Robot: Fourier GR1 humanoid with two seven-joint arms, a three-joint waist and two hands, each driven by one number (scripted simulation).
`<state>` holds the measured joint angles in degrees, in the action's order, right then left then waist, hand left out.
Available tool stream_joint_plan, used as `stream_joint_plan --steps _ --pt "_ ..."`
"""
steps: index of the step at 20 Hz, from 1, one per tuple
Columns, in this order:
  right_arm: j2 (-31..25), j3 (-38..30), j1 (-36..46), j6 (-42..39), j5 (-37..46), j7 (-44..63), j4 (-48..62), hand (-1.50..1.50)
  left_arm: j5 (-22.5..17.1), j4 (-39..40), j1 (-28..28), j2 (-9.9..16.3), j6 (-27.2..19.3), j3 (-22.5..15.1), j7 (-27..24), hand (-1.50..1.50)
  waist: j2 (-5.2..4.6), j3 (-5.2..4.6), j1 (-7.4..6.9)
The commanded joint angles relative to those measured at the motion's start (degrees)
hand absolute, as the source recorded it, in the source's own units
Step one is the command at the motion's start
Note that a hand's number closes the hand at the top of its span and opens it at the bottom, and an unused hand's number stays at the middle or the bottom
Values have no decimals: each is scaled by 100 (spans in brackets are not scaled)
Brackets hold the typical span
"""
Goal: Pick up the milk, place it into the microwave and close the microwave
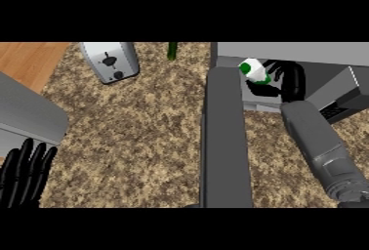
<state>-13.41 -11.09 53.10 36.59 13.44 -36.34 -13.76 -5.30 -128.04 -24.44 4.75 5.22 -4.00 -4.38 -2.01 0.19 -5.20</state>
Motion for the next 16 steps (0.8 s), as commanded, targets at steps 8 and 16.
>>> stream_joint_plan --steps 8,16 --pt "467 591 771 212 738 477 859 -150 440 185 201 -16 -60 -186 -46 -150 -33 -1 -97" --pt "252 366 787 -35 559 365 841 -150 398 203 109 37 34 -138 -121 -150 -26 -1 -55"
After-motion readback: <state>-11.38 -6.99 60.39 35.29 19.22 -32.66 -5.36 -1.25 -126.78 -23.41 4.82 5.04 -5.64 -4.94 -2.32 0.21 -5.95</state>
